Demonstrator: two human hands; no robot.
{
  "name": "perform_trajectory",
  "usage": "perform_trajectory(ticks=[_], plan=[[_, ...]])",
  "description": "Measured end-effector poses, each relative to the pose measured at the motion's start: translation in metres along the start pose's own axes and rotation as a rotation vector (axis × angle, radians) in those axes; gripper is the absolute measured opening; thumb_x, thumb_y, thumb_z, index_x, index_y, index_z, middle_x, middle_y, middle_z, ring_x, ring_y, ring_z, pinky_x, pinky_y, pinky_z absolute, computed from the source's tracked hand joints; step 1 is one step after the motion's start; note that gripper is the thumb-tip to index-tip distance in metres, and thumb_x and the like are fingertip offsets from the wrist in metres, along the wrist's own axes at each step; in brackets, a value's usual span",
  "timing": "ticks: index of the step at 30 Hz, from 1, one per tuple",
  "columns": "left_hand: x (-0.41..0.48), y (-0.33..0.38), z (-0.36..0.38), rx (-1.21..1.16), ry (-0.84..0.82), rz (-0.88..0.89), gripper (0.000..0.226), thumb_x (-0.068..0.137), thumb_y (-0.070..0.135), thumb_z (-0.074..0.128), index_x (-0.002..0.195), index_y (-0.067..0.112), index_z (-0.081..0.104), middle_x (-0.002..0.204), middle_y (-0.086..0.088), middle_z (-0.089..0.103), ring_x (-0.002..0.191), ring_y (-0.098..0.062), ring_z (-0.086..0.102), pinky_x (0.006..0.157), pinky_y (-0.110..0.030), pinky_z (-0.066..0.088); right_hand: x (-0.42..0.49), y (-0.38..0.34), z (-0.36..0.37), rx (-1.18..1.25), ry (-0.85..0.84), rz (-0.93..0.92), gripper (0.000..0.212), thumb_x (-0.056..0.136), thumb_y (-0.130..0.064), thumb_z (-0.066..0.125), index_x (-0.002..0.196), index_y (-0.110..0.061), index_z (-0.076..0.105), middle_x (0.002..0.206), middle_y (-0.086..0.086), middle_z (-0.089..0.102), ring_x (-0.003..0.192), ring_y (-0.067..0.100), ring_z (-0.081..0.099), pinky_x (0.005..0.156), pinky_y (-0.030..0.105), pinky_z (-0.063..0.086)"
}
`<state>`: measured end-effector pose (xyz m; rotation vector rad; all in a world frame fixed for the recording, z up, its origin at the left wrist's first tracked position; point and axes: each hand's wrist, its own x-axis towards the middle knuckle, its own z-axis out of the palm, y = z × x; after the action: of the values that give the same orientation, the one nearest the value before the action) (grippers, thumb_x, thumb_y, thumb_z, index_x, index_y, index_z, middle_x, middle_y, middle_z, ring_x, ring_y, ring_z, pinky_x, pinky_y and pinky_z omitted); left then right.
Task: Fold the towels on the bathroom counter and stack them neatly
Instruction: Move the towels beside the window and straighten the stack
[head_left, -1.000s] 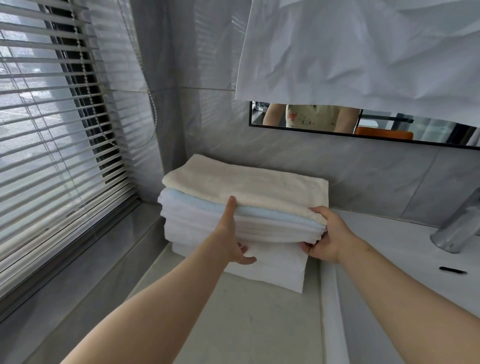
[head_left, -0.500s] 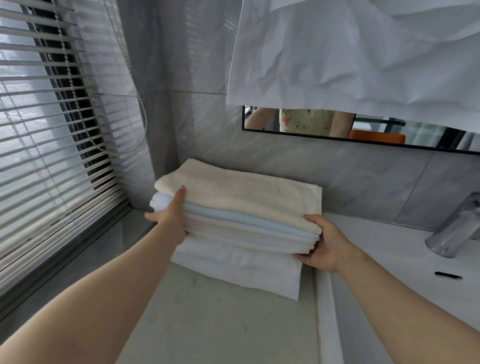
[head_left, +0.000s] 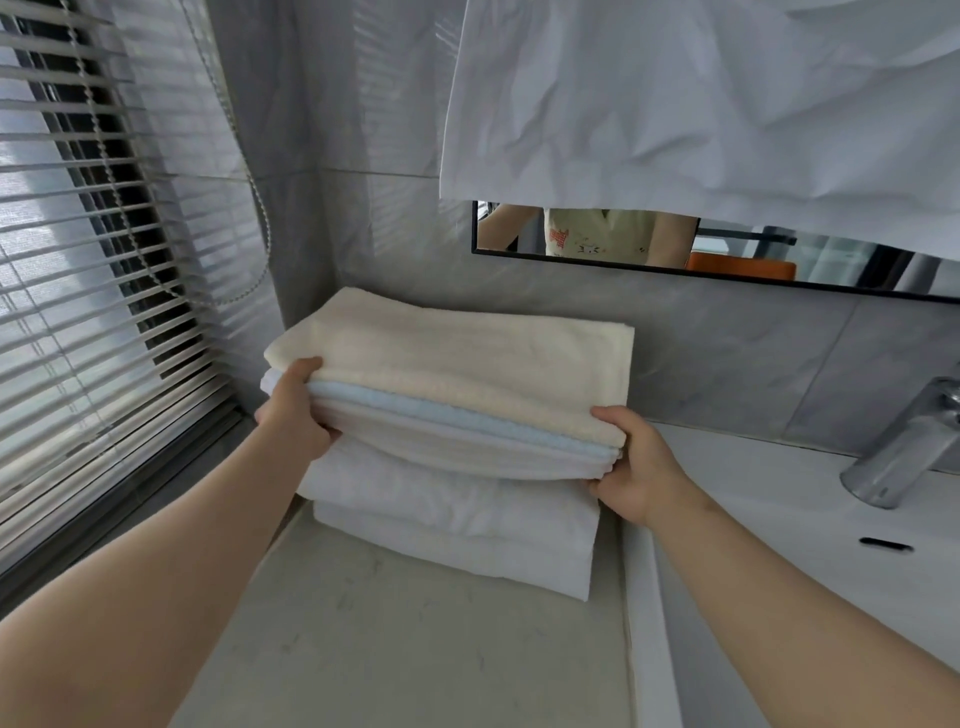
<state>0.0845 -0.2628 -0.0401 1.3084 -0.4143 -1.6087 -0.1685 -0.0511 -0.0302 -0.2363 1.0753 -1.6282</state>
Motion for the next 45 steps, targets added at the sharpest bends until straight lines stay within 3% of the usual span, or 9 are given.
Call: perform_trajectory(ticks=[3,8,14,20,24,29,35,40,45], plan=[[0.006,-0.015,-0.012,0.072,-0.003,-0.045,0.092,0.049,0.034,0.088,0.129,0.021,0.044,0.117,-0.007,0.055,0.097,-0.028,0.059,0.068,-0.044,0.054,0.003,0.012,-0.008,-0.115,0.081,0.045,0.010,0.085,-0.017,0.059,0.088,-0.009,0.064,0.079,0.009,0.065,0.071,0.023,0.061,0.064,0.031,0.052],[0.033,-0.021,-0.020,0.121,0.023,-0.040,0.117,0.028,0.041,0.090,0.133,0.025,0.040,0.123,-0.006,0.051,0.100,-0.031,0.057,0.055,-0.046,0.053,0.007,0.023,-0.020,-0.190,0.160,0.082,0.014,0.083,-0.026,0.063,0.088,-0.012,0.063,0.081,0.008,0.061,0.075,0.021,0.057,0.069,0.031,0.045],[-0.031,-0.033,-0.002,0.032,0.119,0.019,0.093,0.067,0.054,0.076,0.140,0.024,0.025,0.136,-0.006,0.038,0.120,-0.030,0.045,0.088,-0.050,0.049,0.004,0.021,-0.028,-0.216,0.257,0.065,0.035,0.091,-0.048,0.052,0.093,-0.014,0.061,0.081,0.006,0.061,0.073,0.018,0.055,0.063,0.028,0.046],[-0.054,-0.056,0.009,-0.039,0.119,0.047,0.110,0.057,0.062,0.078,0.143,0.031,0.016,0.135,-0.004,0.038,0.117,-0.029,0.046,0.090,-0.053,0.049,-0.003,0.023,-0.030,-0.327,0.254,0.061,0.022,0.095,-0.005,0.044,0.077,-0.008,0.057,0.074,0.009,0.057,0.066,0.019,0.052,0.064,0.027,0.044],[-0.063,-0.064,0.014,0.058,0.112,0.081,0.114,0.062,0.054,0.079,0.147,0.032,0.007,0.140,-0.004,0.033,0.121,-0.030,0.042,0.092,-0.050,0.047,-0.007,0.025,-0.034,-0.491,0.245,0.060,0.016,0.093,0.006,0.044,0.091,-0.005,0.056,0.078,0.010,0.061,0.068,0.020,0.056,0.061,0.027,0.046],[-0.074,-0.068,0.018,0.148,0.136,0.044,0.111,0.061,0.052,0.080,0.145,0.031,0.010,0.138,-0.007,0.032,0.119,-0.033,0.041,0.092,-0.049,0.048,-0.005,0.018,-0.030,-0.805,0.282,0.057,0.026,0.090,0.007,0.044,0.111,-0.007,0.051,0.087,0.012,0.059,0.075,0.023,0.056,0.079,0.034,0.046],[-0.082,-0.071,0.021,0.164,0.142,0.037,0.096,0.067,0.044,0.080,0.139,0.023,0.020,0.131,-0.008,0.036,0.115,-0.031,0.044,0.093,-0.045,0.048,-0.008,0.024,-0.034,-0.670,0.155,0.070,0.041,0.081,0.005,0.065,0.118,-0.005,0.053,0.097,0.009,0.062,0.079,0.018,0.060,0.059,0.023,0.048],[-0.085,-0.066,0.017,0.134,0.133,0.020,0.102,0.066,0.040,0.082,0.144,0.022,0.018,0.137,-0.008,0.032,0.121,-0.033,0.041,0.093,-0.049,0.048,-0.004,0.031,-0.027,-0.704,0.214,0.004,0.031,0.079,0.007,0.067,0.107,0.002,0.055,0.074,0.006,0.052,0.058,0.013,0.046,0.032,0.013,0.035],[-0.092,-0.063,0.019,0.133,0.106,0.002,0.101,0.068,0.040,0.080,0.145,0.024,0.016,0.137,-0.007,0.031,0.120,-0.032,0.041,0.093,-0.047,0.049,-0.003,0.024,-0.023,-0.737,0.307,-0.014,0.029,0.080,0.006,0.065,0.102,-0.004,0.047,0.077,0.006,0.047,0.063,0.015,0.044,0.047,0.022,0.036]])
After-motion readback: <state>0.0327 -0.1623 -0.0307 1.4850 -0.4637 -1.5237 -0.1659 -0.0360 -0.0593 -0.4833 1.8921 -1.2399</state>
